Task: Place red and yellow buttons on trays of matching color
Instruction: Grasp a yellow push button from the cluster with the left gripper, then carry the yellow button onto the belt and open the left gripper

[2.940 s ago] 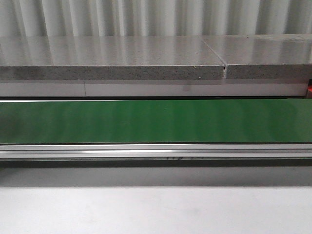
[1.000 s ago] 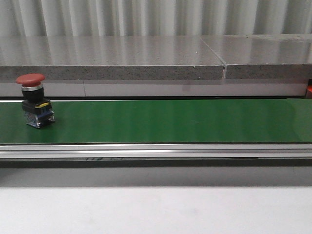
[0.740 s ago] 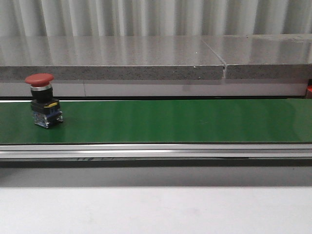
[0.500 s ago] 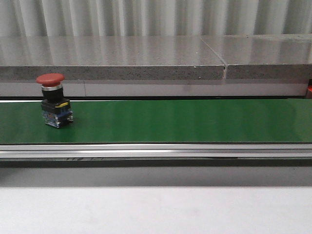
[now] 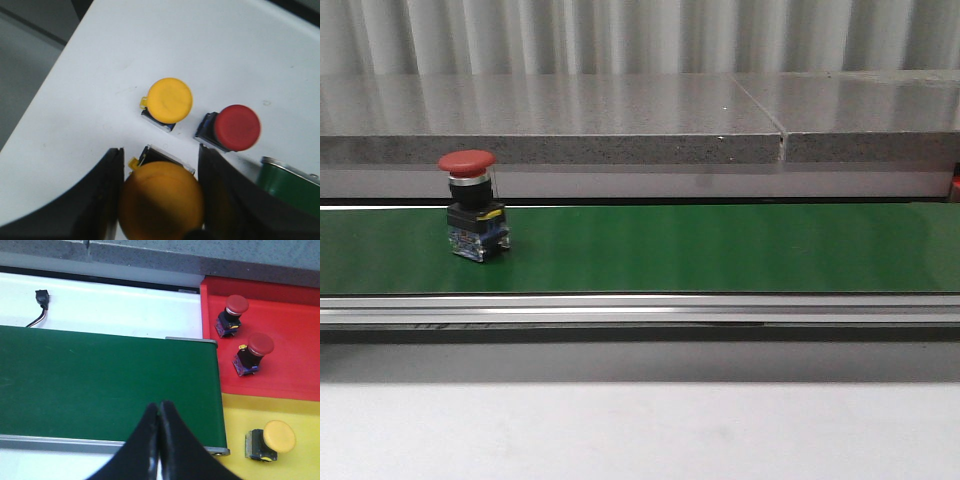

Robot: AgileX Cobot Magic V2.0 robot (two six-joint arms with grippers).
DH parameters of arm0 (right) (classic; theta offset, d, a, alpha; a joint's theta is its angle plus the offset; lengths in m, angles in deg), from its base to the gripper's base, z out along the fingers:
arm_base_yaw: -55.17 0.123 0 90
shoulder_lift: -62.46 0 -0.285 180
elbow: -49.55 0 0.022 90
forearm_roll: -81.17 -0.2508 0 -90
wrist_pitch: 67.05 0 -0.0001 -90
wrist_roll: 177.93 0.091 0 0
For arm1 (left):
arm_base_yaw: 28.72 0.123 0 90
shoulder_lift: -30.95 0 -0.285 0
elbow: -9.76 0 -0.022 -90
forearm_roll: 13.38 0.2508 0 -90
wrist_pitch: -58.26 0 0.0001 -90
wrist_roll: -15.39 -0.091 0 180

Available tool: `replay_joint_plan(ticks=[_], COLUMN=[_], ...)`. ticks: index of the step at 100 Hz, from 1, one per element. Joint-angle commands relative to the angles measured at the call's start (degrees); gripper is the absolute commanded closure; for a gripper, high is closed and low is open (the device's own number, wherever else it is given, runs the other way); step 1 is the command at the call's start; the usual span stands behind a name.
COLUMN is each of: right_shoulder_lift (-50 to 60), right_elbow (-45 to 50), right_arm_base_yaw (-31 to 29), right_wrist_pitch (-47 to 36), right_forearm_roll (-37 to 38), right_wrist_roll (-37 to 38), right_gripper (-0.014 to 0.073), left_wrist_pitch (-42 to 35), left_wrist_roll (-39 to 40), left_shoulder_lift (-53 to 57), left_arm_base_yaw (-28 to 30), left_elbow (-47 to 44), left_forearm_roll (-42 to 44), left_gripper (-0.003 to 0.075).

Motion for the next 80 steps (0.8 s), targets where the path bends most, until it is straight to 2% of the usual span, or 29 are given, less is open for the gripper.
replay_joint_plan(ticks=[1, 17, 43, 80], right_shoulder_lift=[0.36, 0.36, 0.36, 0.36], right_elbow=[-1.43, -1.43, -1.43, -1.43], right_arm_base_yaw=[0.14, 0.14, 0.14, 0.14], right_wrist_pitch=[-3.51, -3.51, -3.51, -3.51], right_forearm_roll=[0.07, 0.07, 0.07, 0.07], right_wrist_roll=[-0.34, -0.34, -0.34, -0.34], right_gripper=[0.0662, 0.0662, 0.0662, 0.0662], left_wrist_pitch=[-0.11, 3.75, 3.34, 0.35], left_wrist_roll=[0.54, -1.05, -2.32, -3.56], left_shoulder_lift=[6.05, 9.99, 11.59, 11.59], left_arm_base_yaw=[-1.62, -5.07, -12.08, -13.90], left_elbow=[1.64, 0.30, -5.69, -10.74], left_forearm_roll=[-0.96, -0.96, -0.50, -0.21], left_gripper=[0.0740, 0.0740, 0.0740, 0.0739])
